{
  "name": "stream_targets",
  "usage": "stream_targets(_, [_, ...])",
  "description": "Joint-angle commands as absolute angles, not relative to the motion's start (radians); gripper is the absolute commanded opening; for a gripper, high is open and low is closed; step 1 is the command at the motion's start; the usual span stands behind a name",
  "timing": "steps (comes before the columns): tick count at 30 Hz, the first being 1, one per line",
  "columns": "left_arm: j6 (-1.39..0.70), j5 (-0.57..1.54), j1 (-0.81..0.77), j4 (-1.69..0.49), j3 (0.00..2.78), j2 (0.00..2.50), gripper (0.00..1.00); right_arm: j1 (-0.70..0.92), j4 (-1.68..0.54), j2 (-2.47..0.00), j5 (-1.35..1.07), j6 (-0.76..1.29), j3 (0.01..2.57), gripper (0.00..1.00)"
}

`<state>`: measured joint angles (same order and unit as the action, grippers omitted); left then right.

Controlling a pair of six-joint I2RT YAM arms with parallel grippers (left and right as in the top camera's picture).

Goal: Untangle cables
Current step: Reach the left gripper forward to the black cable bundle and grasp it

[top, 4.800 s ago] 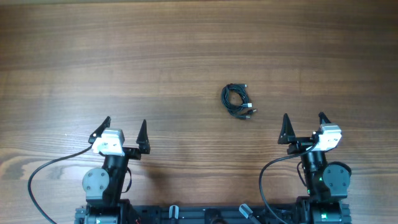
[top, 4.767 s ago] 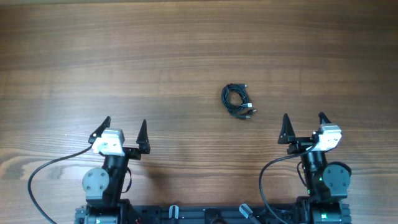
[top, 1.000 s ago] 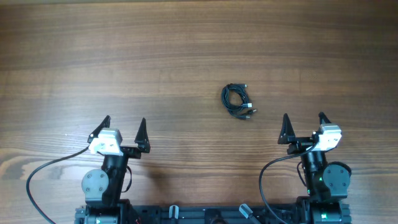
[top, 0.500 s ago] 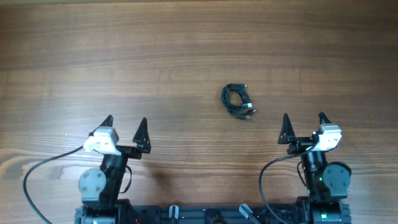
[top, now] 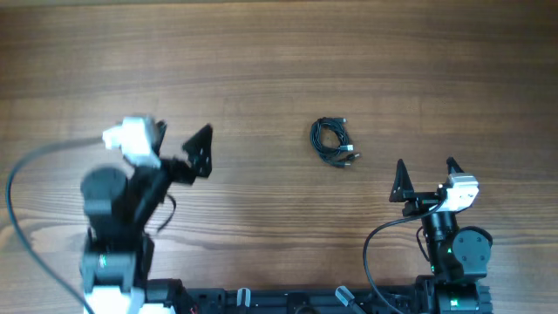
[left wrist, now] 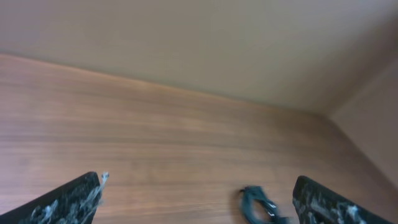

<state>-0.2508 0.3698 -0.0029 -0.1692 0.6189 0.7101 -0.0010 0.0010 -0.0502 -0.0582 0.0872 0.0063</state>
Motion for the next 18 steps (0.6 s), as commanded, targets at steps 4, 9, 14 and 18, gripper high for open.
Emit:
stream_targets(4, [-0.279, 0.501, -0.152, -0.318, 0.923, 1.072, 1.0, -0.003, 0.003, -0.051, -0.045, 0.078, 0.005, 1.0])
stream_targets(9, [-0.323, 0.5, -0.318, -0.319, 1.024, 1.273, 1.0, -0.003, 0.003, -0.051, -0.045, 0.078, 0.005, 1.0])
stream_targets(14, [-0.323, 0.5, -0.452, -0.214, 1.027, 1.422, 1.0, -0.003, 0.003, -0.051, -0.045, 0.078, 0.005, 1.0])
stream_targets(18, [-0.322, 0.5, -0.516, -0.207, 1.027, 1.523, 1.0, -0.003, 0.003, -0.051, -0.045, 0.078, 0.005, 1.0])
